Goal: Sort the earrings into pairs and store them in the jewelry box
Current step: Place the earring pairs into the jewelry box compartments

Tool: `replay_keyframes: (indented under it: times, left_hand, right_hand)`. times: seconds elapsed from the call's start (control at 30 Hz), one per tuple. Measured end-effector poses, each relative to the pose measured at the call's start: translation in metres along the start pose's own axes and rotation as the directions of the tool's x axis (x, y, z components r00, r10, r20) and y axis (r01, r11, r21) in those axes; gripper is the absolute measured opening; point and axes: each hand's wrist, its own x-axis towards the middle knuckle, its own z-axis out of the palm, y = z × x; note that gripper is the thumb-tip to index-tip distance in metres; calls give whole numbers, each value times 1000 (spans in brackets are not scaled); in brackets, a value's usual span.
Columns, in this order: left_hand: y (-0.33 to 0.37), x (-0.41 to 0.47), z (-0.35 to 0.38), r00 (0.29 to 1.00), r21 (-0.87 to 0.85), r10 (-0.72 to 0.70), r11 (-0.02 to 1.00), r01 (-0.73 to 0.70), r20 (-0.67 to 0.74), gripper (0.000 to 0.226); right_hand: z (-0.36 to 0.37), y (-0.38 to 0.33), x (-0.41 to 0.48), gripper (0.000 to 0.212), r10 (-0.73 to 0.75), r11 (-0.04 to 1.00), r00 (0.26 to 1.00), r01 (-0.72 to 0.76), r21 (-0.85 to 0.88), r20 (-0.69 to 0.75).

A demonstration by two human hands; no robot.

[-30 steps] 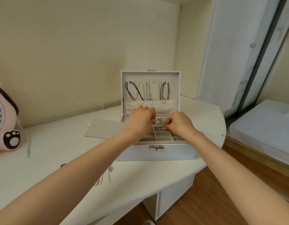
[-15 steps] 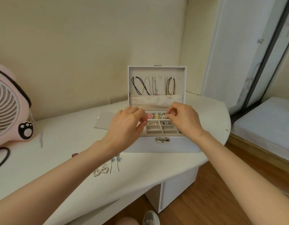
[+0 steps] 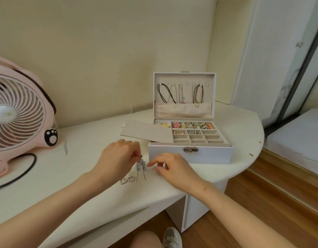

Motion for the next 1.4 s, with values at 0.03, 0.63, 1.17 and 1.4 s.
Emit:
replay_keyframes:
  times: [0.03, 0.63, 1.17, 1.4]
  left_hand:
    - [-1, -3, 4, 1000, 21, -6, 1000, 5, 28, 10]
    - [4, -23, 15, 998, -41, 3, 999, -1, 65, 14]
    - [0, -5, 21, 979, 43, -93, 995, 86, 181, 25]
    - [6, -2, 20, 969, 14, -102, 995, 101, 224, 9]
  right_hand:
    - [4, -2, 2, 25, 0, 1000, 1000, 0, -21, 18]
    - [3, 4, 0, 18, 60, 995, 996, -54, 83, -69]
    - [16, 0, 11, 6, 119, 991, 981, -107, 85, -150]
    - [10, 0, 5, 7, 100, 984, 979, -70, 164, -178]
